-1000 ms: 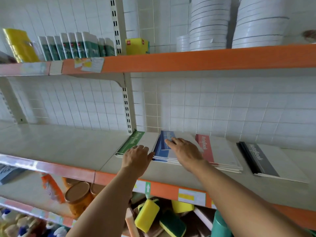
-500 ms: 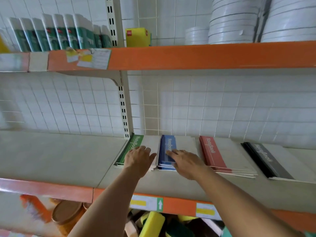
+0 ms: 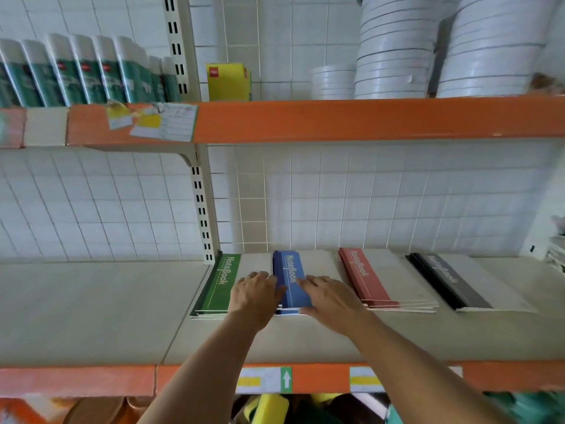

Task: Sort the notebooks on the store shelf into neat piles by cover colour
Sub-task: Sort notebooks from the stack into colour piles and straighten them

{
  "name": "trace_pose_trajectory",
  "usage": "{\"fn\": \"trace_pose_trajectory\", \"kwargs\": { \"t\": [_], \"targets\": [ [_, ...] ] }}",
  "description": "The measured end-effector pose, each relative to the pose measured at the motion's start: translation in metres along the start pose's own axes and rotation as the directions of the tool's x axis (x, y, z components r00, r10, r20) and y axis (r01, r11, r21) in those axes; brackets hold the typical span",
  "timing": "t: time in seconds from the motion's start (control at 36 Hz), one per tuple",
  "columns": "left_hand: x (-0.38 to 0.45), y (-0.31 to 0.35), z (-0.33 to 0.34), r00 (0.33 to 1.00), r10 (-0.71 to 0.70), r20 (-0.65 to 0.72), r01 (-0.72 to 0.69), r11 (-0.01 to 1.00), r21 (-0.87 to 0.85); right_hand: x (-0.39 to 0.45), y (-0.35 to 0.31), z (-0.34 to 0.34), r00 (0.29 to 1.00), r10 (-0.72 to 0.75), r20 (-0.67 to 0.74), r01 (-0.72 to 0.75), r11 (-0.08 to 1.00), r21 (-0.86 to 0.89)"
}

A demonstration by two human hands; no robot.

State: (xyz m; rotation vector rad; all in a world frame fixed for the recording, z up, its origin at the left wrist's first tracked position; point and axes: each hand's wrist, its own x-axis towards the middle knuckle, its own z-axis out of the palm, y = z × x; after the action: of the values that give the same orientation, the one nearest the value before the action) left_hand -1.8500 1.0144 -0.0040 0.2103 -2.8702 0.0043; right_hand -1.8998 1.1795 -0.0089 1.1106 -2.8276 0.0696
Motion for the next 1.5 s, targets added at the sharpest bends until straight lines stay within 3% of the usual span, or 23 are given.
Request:
{"fn": "trace_pose_trajectory", "kwargs": {
  "t": [0.25,0.53,1.06,1.5],
  "targets": [
    [-0.007,0.05,-0.006,0.995,0.094,0.019,-0.094,0.995,0.015,-0.064,0.045,-0.01,0.971,0.214,-0.105,-0.208,0.976,0.068],
    [-0.033,0.156,-0.009,0.973,0.232,0.015,-0.231,0.972,-0.032,-0.177,0.11,-0.022,0.906,0.421,-0.025,-0.421,0.907,0.026],
    [-0.103,0.399,-0.03,0.9,0.431,0.068,-0.431,0.902,-0.02,-0.418,0.256,-0.04,0.782,0.622,-0.041,-0.62,0.783,0.043],
    [-0.033,0.542,-0.052,0.848,0.528,-0.037,-0.529,0.848,-0.016,-0.473,0.38,-0.09,0.639,0.748,-0.179,-0.756,0.654,0.033]
  ]
}}
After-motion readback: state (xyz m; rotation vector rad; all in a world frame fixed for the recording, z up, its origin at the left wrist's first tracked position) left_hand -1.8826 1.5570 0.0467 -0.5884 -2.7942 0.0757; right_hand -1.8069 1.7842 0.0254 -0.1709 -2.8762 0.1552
